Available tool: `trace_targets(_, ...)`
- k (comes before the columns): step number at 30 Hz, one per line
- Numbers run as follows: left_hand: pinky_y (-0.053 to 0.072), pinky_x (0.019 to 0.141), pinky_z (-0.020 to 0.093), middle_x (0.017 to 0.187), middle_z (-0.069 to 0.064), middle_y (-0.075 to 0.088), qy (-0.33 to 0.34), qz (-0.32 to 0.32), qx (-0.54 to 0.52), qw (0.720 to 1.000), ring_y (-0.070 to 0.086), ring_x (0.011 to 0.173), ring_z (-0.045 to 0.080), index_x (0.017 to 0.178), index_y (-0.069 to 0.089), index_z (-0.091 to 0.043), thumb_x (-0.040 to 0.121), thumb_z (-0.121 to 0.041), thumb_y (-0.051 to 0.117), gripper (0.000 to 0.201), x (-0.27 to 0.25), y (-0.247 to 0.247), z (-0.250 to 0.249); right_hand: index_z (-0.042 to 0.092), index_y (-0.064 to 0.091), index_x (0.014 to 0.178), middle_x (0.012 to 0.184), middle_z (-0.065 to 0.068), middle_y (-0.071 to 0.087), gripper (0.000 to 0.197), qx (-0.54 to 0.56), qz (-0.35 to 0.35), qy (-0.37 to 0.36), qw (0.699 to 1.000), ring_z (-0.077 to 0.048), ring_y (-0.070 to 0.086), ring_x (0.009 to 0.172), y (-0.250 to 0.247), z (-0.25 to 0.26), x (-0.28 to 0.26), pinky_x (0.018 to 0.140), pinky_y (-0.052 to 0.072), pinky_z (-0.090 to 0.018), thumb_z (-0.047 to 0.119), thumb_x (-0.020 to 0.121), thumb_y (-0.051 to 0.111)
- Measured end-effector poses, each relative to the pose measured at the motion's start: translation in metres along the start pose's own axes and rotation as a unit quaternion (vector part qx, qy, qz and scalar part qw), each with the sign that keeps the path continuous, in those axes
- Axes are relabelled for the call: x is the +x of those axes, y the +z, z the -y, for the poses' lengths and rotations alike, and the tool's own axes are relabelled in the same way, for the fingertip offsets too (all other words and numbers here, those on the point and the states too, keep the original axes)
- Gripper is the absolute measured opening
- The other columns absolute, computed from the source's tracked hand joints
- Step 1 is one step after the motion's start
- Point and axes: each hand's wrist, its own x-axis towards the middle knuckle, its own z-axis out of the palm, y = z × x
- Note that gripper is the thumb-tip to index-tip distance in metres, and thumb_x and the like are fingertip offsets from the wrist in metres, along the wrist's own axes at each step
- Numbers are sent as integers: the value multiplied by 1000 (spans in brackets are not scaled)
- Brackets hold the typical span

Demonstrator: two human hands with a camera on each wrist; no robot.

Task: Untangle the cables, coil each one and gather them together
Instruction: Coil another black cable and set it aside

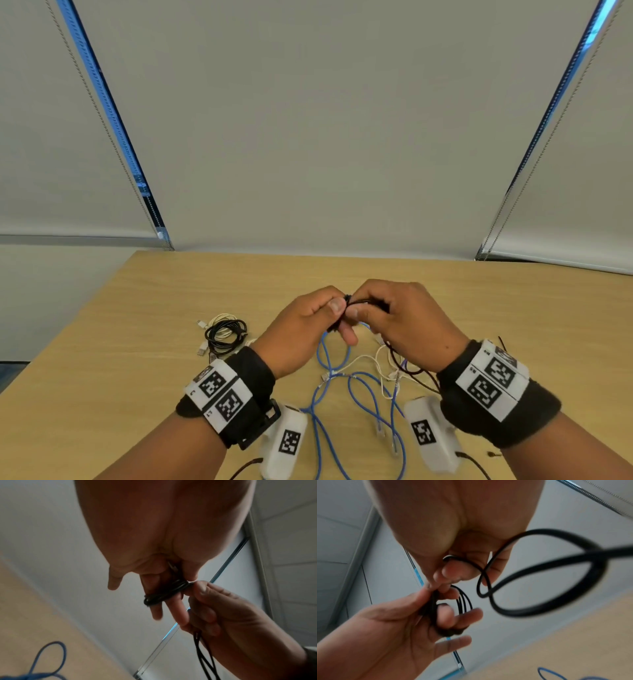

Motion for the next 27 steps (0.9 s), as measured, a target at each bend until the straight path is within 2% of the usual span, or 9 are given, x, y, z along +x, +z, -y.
trace_targets(3, 52, 85, 32, 63, 6, 56, -18, 18, -86, 996, 70, 79, 27, 95, 51, 7, 105, -29, 39, 39, -5, 3, -4, 28, 59, 96, 92, 11, 65, 24, 29, -49, 26, 998, 5, 55, 66, -2, -3, 2, 61, 37, -12, 27, 83, 80)
trace_targets(6, 47, 76, 26, 61, -7, 44, -6, 0, -153, 988, 54, 64, 20, 92, 49, 4, 102, -33, 42, 39, -6, 8, -6, 31, 63, 118, 109, 14, 69, 25, 96, -1, 33, 995, 10, 63, 82, 3, -2, 1, 72, 41, -12, 24, 94, 68)
trace_targets(8, 47, 68, 25, 59, -12, 49, 3, -33, -157, 987, 47, 59, 16, 90, 51, 0, 101, -32, 42, 35, -4, 12, -6, 28, 67, 116, 102, 12, 73, 21, 130, -5, 43, 991, -1, 67, 93, 8, -1, 1, 75, 47, -19, 20, 97, 63)
trace_targets(11, 46, 64, 24, 58, -13, 54, 5, -70, -164, 984, 44, 57, 14, 86, 54, -6, 99, -31, 45, 29, -2, 13, -5, 24, 65, 106, 86, 8, 72, 13, 148, -10, 40, 988, -5, 68, 82, 15, 1, 1, 66, 46, -14, 15, 99, 59)
trace_targets(14, 46, 66, 25, 60, -12, 57, -11, -53, -170, 984, 46, 59, 13, 90, 55, -5, 99, -29, 45, 28, -1, 7, -3, 22, 60, 97, 75, 7, 67, 10, 173, -2, 35, 984, -4, 65, 70, 22, 2, 2, 60, 44, -14, 14, 100, 55)
trace_targets(18, 46, 68, 24, 58, -8, 60, -40, -29, -232, 972, 44, 56, 13, 86, 55, -8, 102, -28, 45, 27, -3, 6, -4, 24, 61, 93, 72, 1, 63, 7, 235, 5, 36, 971, -19, 57, 66, 24, 1, 2, 55, 45, -28, 24, 95, 54)
trace_targets(20, 46, 64, 22, 54, -9, 52, -53, -40, -284, 956, 41, 53, 13, 83, 57, -10, 99, -29, 50, 27, -4, 7, -5, 22, 61, 99, 75, 1, 66, 7, 285, 18, 45, 957, -15, 58, 67, 21, -1, 1, 54, 46, -27, 24, 94, 58)
trace_targets(23, 46, 65, 26, 56, -3, 34, -73, -82, -367, 924, 39, 51, 13, 81, 61, -11, 96, -30, 60, 25, -6, 5, -5, 21, 61, 112, 84, 2, 66, 24, 323, 69, 60, 942, -13, 59, 73, 17, -6, -1, 59, 49, -25, 20, 90, 67)
trace_targets(27, 40, 75, 38, 58, -2, 33, -104, -79, -404, 905, 39, 50, 13, 83, 62, -12, 97, -30, 57, 24, -6, 6, -3, 19, 62, 104, 80, 2, 60, 17, 276, 56, 42, 959, -9, 55, 69, 17, -10, -4, 61, 49, -25, 21, 89, 68)
